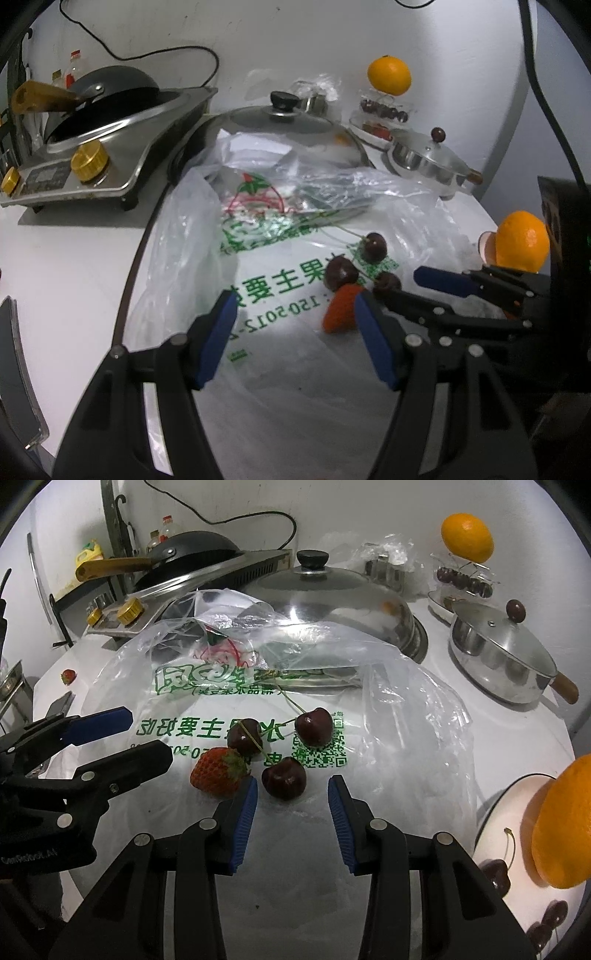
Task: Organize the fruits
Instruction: 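Close the right gripper on a dark cherry while the left gripper grasps a strawberry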
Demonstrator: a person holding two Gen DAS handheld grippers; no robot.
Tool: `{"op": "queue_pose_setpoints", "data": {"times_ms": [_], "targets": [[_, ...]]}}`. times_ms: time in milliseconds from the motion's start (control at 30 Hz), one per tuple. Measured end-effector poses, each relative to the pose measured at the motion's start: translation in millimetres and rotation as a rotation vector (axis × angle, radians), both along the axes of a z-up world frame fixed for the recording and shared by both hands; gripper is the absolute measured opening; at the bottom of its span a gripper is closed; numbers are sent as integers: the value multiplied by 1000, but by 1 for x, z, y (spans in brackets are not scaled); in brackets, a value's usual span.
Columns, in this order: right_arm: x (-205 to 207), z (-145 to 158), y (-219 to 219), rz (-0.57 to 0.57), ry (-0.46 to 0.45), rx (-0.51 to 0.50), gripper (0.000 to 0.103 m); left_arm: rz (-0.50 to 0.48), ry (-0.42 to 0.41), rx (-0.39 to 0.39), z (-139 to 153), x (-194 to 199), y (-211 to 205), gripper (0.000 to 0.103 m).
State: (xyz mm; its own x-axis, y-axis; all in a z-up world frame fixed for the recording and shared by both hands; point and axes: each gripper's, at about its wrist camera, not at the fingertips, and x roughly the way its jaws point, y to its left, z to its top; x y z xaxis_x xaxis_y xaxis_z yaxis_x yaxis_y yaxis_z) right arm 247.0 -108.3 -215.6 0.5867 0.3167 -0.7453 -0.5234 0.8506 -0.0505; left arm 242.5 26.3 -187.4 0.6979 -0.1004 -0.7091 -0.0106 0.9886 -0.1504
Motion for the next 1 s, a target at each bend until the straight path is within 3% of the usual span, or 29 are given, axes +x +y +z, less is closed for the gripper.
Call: {"op": "queue_pose_setpoints", "data": {"times_ms": [600, 833, 1000], "targets": [[14, -6, 10, 21, 22, 7, 42, -6, 11, -7, -5, 2, 4, 67], [15, -11, 9, 32, 36, 7, 30, -23, 19, -2, -6, 4, -3, 67], [12, -7, 3, 29, 18, 23, 30, -44, 23, 4, -6, 7, -11, 67]]}}
